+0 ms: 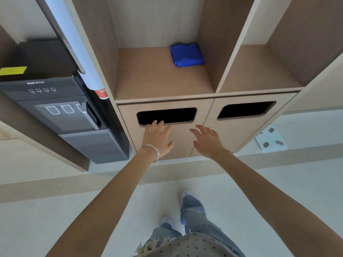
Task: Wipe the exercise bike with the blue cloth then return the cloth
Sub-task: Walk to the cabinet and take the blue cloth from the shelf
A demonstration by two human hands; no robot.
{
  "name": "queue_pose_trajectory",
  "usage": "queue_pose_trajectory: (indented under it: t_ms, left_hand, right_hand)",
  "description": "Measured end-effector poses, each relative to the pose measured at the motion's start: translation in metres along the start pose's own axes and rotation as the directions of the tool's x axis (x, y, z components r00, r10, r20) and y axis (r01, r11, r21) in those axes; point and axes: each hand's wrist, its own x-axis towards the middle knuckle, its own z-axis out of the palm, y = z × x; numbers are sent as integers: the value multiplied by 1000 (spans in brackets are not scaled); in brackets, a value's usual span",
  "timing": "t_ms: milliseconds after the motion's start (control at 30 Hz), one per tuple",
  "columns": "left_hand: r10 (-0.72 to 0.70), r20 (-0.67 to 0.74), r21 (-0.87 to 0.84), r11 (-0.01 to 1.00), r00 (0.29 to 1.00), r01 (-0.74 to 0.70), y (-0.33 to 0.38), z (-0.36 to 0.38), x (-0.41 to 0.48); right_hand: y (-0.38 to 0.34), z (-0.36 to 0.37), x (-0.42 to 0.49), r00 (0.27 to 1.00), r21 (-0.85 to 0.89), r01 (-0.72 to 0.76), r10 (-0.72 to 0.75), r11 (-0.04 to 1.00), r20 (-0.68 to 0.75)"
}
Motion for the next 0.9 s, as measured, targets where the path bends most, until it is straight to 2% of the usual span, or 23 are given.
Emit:
queue_pose_trajectory:
  t_ms: [433, 900]
  left_hand:
    - [-134, -70, -43, 990, 989, 131, -5, -28, 127]
    - [-285, -30, -110, 954, 958, 280, -22, -17, 208]
  right_hand:
    - [49, -48, 150, 989, 12, 122, -121, 992, -88]
    - [85, -56, 276, 983, -33, 177, -178, 984, -48]
